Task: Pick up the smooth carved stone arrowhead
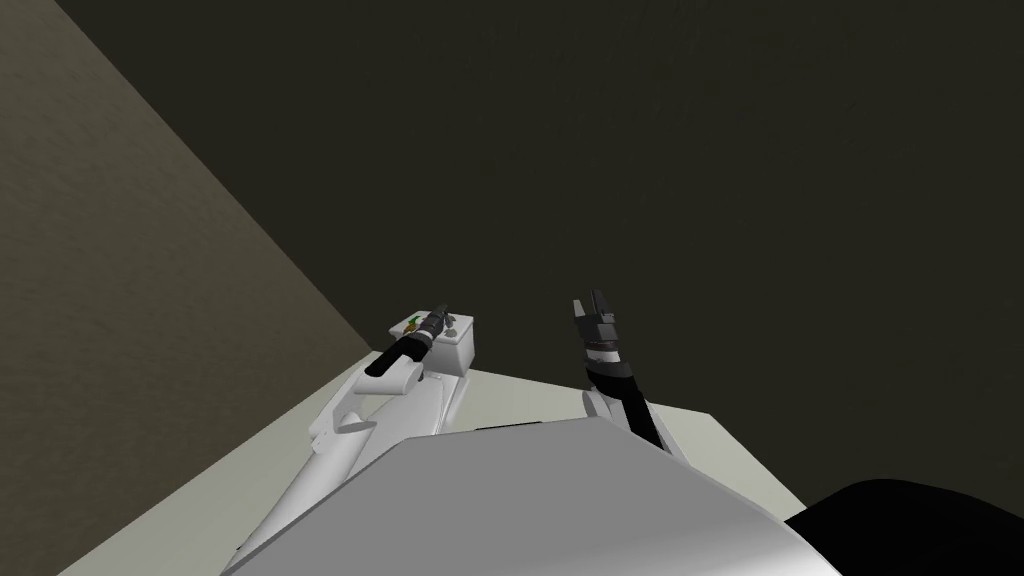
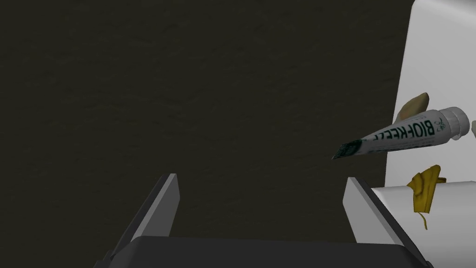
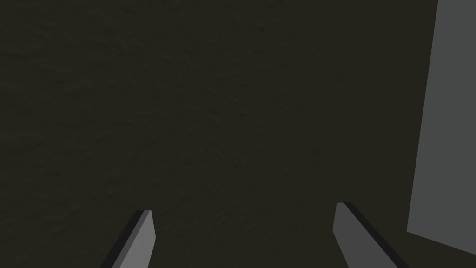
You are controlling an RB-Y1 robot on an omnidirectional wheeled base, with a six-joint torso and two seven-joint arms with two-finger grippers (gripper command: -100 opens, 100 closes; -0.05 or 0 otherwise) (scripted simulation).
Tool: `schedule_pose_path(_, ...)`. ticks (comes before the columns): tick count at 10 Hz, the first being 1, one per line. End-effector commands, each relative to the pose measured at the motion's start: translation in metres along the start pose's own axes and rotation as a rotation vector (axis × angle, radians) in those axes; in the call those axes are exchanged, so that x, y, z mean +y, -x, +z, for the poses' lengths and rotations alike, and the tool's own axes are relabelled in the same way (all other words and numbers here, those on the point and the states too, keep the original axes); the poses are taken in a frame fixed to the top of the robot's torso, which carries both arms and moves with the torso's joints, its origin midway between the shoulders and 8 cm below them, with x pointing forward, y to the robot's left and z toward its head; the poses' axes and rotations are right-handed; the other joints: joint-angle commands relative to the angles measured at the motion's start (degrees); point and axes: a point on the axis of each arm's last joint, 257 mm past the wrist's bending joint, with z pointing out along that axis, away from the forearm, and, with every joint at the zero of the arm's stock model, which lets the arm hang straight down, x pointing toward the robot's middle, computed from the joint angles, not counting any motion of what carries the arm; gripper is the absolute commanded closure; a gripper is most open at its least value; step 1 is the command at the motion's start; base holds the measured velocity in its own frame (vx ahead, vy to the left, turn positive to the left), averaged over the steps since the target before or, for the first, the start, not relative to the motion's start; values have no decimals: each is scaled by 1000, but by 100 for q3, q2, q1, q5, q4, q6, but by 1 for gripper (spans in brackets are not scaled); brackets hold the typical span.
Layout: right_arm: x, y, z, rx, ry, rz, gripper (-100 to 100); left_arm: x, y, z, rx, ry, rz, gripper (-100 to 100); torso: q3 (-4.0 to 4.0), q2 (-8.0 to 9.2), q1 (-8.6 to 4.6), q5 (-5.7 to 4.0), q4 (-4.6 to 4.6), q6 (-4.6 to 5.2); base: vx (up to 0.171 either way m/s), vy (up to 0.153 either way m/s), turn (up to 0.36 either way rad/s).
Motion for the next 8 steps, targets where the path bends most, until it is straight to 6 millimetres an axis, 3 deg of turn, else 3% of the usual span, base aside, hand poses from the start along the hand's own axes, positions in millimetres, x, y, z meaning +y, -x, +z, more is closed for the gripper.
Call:
schedule_pose_path(1,0,0,0,0,0,0,0,8,5,4,-1,43,16,-100,0,0,0,0,0,0,-9,7,-22)
schedule_pose_path(8,0,0,0,0,0,0,0,38,20,14,-10,193,70,-100,-1,-2,0,0,-1,-1,-4,3,-26)
